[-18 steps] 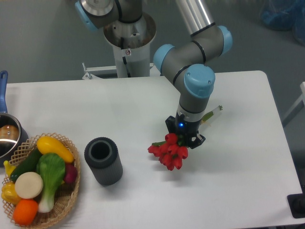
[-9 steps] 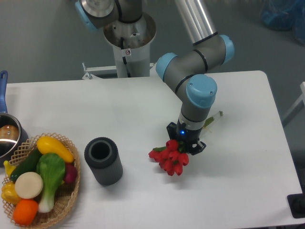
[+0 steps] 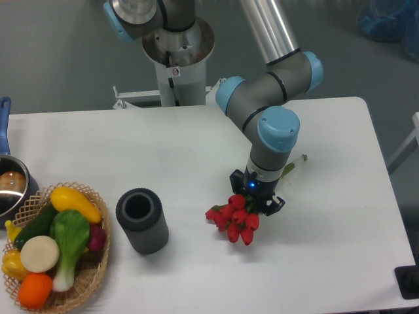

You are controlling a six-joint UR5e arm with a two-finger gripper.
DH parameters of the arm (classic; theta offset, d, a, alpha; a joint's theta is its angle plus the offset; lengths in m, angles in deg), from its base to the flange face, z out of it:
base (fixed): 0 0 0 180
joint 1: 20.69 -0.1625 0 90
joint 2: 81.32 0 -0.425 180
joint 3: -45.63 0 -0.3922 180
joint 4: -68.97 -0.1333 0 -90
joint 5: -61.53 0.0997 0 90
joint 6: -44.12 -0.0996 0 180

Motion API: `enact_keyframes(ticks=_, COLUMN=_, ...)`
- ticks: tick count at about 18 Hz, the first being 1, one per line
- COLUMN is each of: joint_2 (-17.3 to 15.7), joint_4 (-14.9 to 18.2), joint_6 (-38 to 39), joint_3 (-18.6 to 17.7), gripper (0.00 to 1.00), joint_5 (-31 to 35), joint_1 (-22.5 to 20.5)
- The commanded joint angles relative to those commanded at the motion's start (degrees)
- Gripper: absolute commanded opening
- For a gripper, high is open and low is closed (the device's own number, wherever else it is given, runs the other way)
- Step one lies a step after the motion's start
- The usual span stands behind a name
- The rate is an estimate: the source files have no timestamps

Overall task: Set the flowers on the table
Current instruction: 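Lower the tulips further until the blooms rest on the table, then open the gripper to release the tulip stems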

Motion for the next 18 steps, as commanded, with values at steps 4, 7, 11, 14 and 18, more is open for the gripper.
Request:
enact_keyframes(ticks=4, joint_2=0.00, joint_4=0.00, joint_6=0.00, joint_3=0.09, gripper=0.60, joint_5=0.00, joint_1=0.00)
enact_keyframes(ticks=7, joint_2=0.09, joint_4=0.00, joint_6=0.00, joint_3=0.00, gripper=0.66, joint_5=0.00, joint_1=0.00)
enact_keyframes(ticks=11, joint_2=0.09, joint_4=0.00, joint_6=-0.09, joint_3=0.00, gripper=0.72, joint_5=0.00, joint_1=0.00)
enact_keyframes(ticks=14, joint_2=-0.09, joint_4=0.00, joint_6=-0.70, joint_3=0.09, gripper=0.82, joint_5=0.00, joint_1=-0.09)
enact_keyframes(ticks=18, joint_2=-1.58, joint_4=0.00, joint_6=-1.23, joint_3=2.02, gripper=1.00, joint_5=0.00, joint_1=-0.18)
